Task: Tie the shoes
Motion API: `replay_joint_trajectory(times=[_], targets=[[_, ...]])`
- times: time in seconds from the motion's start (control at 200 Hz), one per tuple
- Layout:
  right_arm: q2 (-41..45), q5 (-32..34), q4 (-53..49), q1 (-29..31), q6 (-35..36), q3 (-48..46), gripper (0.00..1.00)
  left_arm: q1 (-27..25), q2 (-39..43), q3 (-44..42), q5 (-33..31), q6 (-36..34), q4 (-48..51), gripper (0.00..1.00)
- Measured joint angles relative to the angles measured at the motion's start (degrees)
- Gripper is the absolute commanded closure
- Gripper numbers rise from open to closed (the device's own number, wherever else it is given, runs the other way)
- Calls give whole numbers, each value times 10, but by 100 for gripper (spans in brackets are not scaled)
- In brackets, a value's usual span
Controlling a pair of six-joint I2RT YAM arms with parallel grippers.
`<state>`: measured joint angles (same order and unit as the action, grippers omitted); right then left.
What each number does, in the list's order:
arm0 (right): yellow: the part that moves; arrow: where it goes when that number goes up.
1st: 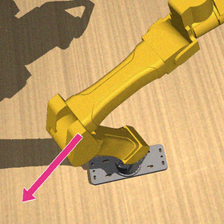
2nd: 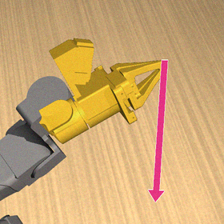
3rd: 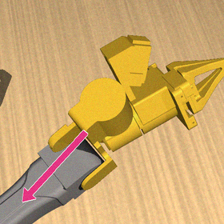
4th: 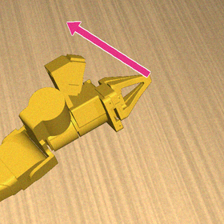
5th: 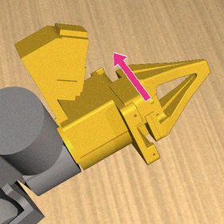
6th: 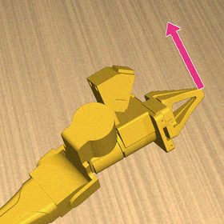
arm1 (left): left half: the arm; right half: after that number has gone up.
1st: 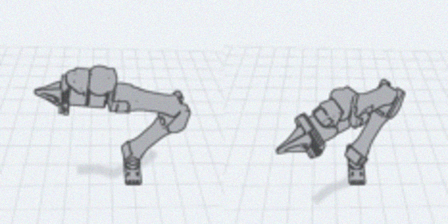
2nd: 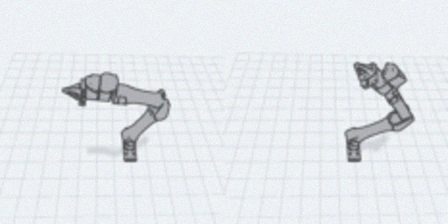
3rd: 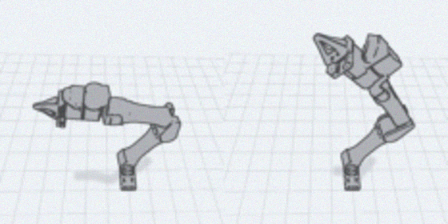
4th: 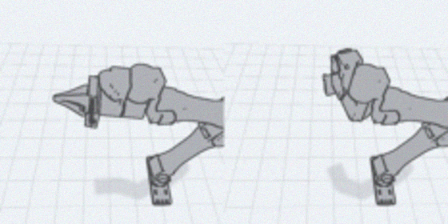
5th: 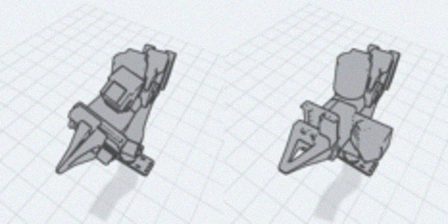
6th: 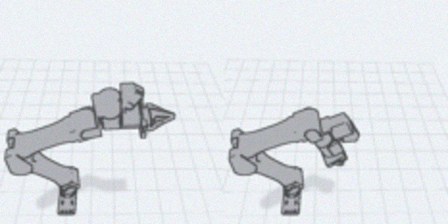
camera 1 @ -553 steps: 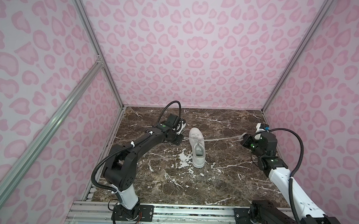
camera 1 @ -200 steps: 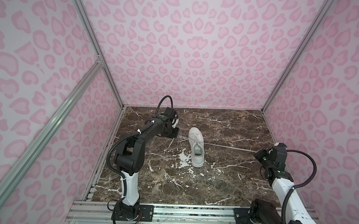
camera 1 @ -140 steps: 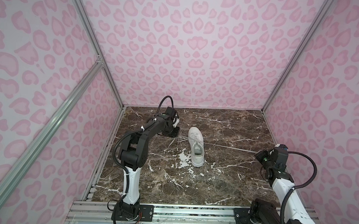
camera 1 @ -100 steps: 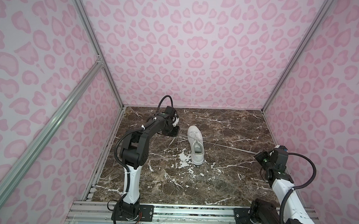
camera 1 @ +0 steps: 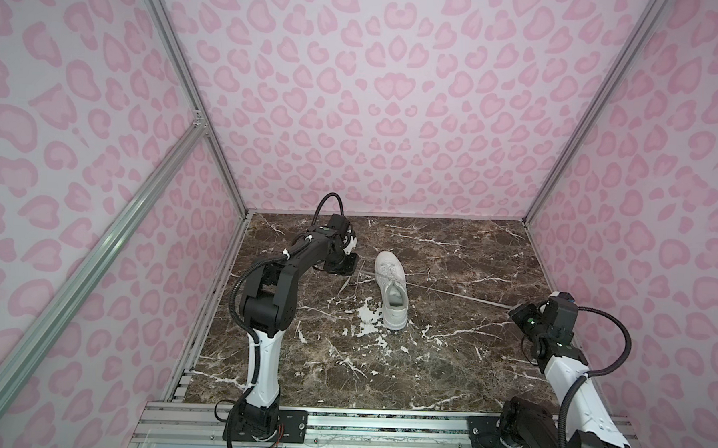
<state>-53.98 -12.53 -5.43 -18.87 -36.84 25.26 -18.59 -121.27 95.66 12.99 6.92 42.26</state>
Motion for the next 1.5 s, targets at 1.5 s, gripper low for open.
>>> replay_joint_trajectory(times=[1.5], targets=[[-292,-53,-34,401,77,391,100,-91,204,-225,-25,81,-46,97]])
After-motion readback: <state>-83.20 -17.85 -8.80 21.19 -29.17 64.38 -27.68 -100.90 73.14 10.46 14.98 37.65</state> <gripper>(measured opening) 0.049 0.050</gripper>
